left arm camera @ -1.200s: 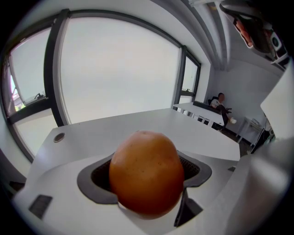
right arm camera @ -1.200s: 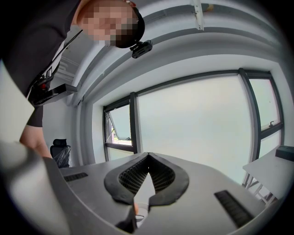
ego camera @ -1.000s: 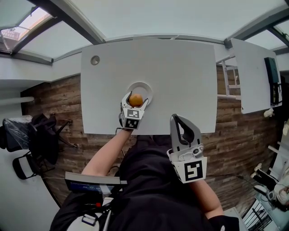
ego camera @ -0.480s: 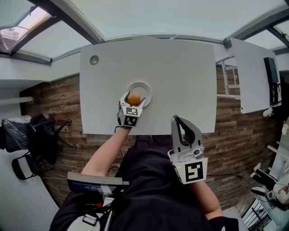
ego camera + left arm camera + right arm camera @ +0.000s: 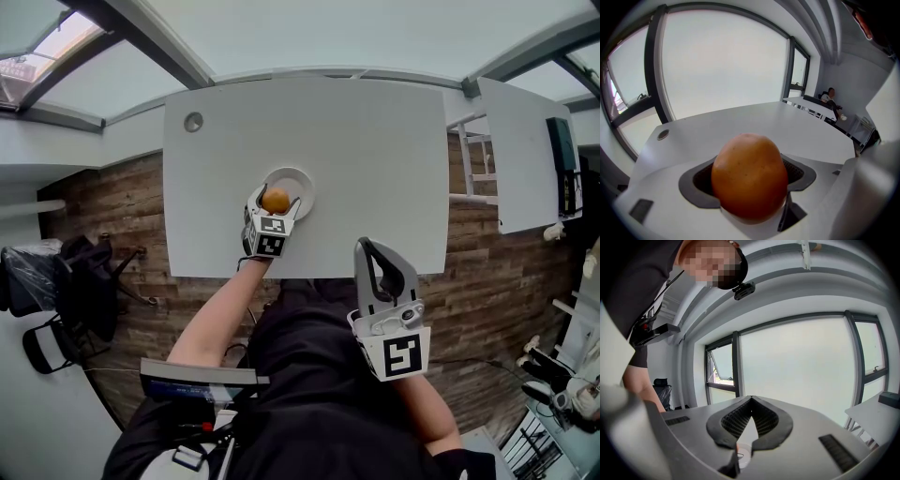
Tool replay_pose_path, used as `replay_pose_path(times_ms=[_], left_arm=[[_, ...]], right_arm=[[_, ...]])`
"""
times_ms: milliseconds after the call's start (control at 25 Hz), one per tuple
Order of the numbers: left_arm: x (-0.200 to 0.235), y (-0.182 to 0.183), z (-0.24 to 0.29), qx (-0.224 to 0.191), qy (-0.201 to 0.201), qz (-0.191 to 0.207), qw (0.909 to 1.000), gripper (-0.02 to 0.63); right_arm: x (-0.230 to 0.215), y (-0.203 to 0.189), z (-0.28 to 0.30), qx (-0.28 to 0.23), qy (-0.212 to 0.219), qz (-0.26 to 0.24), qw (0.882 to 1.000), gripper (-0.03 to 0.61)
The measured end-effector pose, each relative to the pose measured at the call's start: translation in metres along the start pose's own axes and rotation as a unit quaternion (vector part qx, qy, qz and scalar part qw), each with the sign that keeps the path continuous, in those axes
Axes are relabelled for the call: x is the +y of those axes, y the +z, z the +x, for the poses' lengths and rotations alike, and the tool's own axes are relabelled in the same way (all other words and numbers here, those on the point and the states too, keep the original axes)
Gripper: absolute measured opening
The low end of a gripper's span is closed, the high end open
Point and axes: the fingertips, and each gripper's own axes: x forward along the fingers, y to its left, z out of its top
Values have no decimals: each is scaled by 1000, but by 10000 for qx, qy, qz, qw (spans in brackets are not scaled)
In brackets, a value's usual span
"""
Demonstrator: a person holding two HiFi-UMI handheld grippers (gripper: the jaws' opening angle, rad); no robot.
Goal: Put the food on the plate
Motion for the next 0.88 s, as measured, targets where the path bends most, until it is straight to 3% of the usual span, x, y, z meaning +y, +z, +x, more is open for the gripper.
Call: replay_pose_path(times_ms=[640,880], left_arm=[[5,-9,15,296,-142,55,9994,379],[6,-12,18,352,-120,80,9993,380]], right_arm=[[1,-7,7,161,-60,37,9998,-3],[-4,-8,5,219,-274,196,9992,-3]])
